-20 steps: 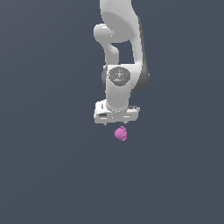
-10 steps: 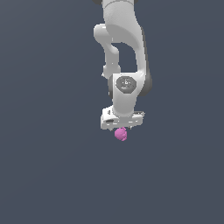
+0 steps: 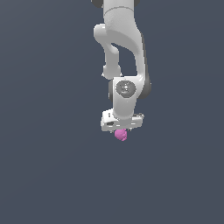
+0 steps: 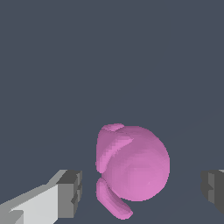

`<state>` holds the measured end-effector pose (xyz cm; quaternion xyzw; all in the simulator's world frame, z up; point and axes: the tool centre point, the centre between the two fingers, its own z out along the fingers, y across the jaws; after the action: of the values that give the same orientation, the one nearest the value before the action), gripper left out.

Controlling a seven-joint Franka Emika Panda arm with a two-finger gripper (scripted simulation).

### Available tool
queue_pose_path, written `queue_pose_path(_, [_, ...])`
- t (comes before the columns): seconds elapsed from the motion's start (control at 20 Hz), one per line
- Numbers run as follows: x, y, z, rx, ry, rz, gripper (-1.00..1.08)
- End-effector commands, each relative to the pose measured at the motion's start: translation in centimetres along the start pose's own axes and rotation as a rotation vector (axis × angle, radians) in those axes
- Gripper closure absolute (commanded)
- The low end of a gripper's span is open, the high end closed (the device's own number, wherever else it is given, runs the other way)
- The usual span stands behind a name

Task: Pick up the object and move it to a goal position.

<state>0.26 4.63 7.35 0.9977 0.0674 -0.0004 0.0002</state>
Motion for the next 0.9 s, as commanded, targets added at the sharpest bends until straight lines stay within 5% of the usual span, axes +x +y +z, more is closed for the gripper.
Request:
queue_pose_path(0.0, [-0.1, 0.0, 1.4, 0.000, -0.001, 0.000, -0.92])
queue_pose_path(0.4, [0.1, 0.0, 3.4, 0.000, 0.001, 0.000, -0.92])
queue_pose_path(0.45, [0.1, 0.0, 3.4, 0.000, 0.001, 0.000, 1.08])
queue_pose_path(0.85, [0.1, 0.0, 3.4, 0.000, 0.001, 0.000, 1.08])
